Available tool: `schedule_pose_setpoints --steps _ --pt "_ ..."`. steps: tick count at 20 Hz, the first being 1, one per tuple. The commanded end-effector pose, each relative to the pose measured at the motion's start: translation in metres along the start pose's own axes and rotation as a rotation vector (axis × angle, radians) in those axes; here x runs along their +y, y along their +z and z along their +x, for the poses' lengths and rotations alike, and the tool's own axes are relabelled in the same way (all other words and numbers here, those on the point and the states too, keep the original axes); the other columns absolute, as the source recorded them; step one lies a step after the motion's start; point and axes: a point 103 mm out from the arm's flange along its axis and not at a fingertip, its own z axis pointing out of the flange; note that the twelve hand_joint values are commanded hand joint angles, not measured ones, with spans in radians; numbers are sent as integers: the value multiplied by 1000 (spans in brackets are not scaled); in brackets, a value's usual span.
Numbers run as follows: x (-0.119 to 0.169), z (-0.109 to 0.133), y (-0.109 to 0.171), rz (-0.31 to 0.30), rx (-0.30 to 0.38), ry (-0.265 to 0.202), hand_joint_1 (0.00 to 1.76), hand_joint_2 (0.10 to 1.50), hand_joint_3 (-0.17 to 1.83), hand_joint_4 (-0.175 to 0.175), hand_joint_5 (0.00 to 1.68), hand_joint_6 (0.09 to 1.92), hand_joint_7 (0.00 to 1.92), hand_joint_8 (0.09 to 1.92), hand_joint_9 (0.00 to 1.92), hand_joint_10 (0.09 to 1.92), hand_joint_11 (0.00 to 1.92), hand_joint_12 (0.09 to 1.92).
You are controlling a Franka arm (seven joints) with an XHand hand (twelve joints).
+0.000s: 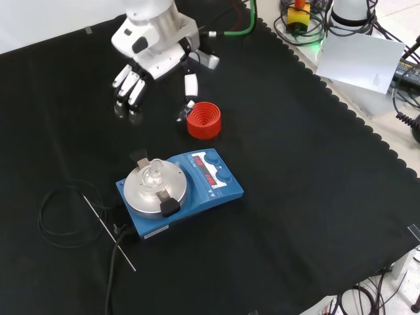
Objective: Turn on the heater.
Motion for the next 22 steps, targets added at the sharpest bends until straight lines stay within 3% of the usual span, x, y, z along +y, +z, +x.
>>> schedule_pose_setpoints --steps 1,7,10,13,22 --pt "-27 -15 -7 -42 12 58 930 574 639 -68 469 641 198 726 468 705 241 1384" --pt "-56 -18 4 -17 21 78 933 581 635 -68 478 637 245 735 504 707 270 1378" --pt "-74 -17 24 30 67 90 976 610 680 -73 521 676 486 752 750 666 423 1325" --pt "-91 -11 48 83 62 92 1012 654 748 -80 552 720 726 767 989 620 584 1280" --pt "-124 4 96 189 20 82 1053 682 797 -78 545 729 1016 841 1190 628 740 1247"
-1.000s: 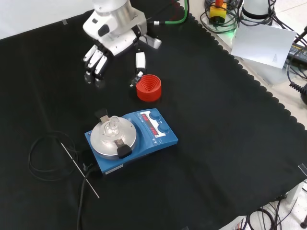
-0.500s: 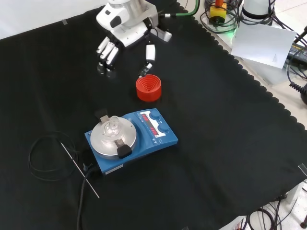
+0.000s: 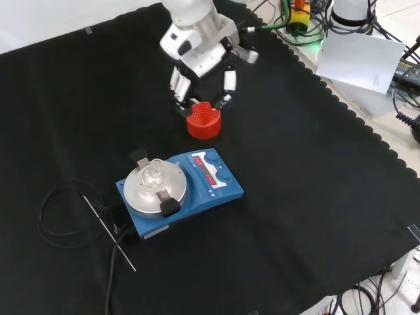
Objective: Turn on the heater.
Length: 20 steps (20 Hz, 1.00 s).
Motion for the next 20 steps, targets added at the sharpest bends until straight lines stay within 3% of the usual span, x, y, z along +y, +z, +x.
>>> schedule_pose_setpoints --steps 1,6,10,15,20 --pt "-17 11 29 55 -26 -9 1056 681 801 -80 543 728 1029 849 1200 636 756 1235" --pt "-21 22 46 101 -52 -36 1104 679 799 -109 532 721 1182 971 1339 750 1013 1062" --pt "-20 31 56 135 -68 -52 1175 691 778 -138 511 720 1375 1215 1526 1044 1349 897" --pt "-18 42 68 172 -96 -73 1307 727 832 -123 439 776 1457 1383 1575 1254 1252 1074" --pt "-18 45 78 216 -99 -79 1377 707 938 -91 334 818 1471 1434 1572 1318 1158 1227"
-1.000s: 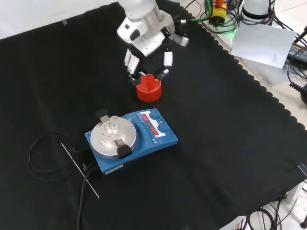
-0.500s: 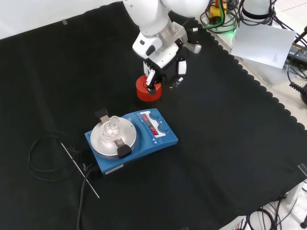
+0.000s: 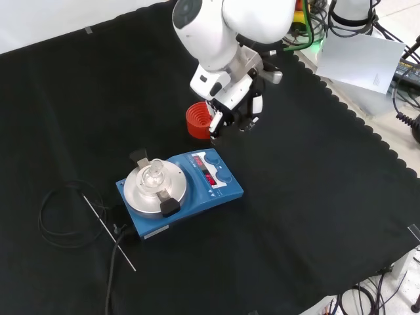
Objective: Turn on the heater.
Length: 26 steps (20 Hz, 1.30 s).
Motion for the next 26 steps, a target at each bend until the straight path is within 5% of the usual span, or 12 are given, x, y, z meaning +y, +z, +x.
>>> schedule_pose_setpoints --steps 1,26 --pt "2 8 12 62 -12 -12 1382 704 949 -86 320 815 1473 1438 1573 1322 1153 1235" --pt "10 26 20 157 -113 -36 1401 670 1034 -49 270 659 1490 1466 1583 1356 1137 1292"
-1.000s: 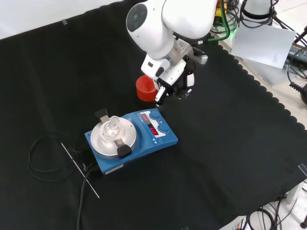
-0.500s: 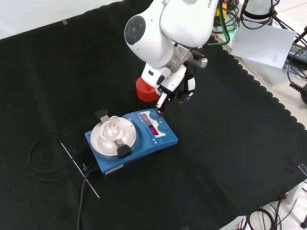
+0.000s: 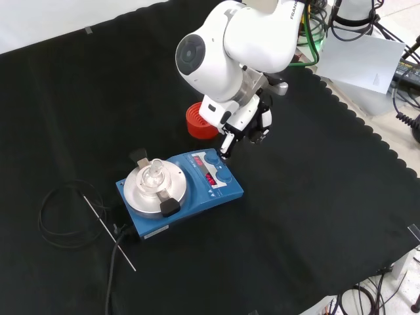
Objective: Turn on the heater.
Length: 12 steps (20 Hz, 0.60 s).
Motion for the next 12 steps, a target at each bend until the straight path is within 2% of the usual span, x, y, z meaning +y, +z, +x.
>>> schedule_pose_setpoints --steps 1,12 --pt "1 1 1 2 -12 -1 1401 669 1035 -49 272 659 1490 1466 1582 1356 1137 1292" --pt "11 0 3 4 -21 -2 1400 667 1041 -50 276 655 1490 1467 1581 1357 1138 1292"
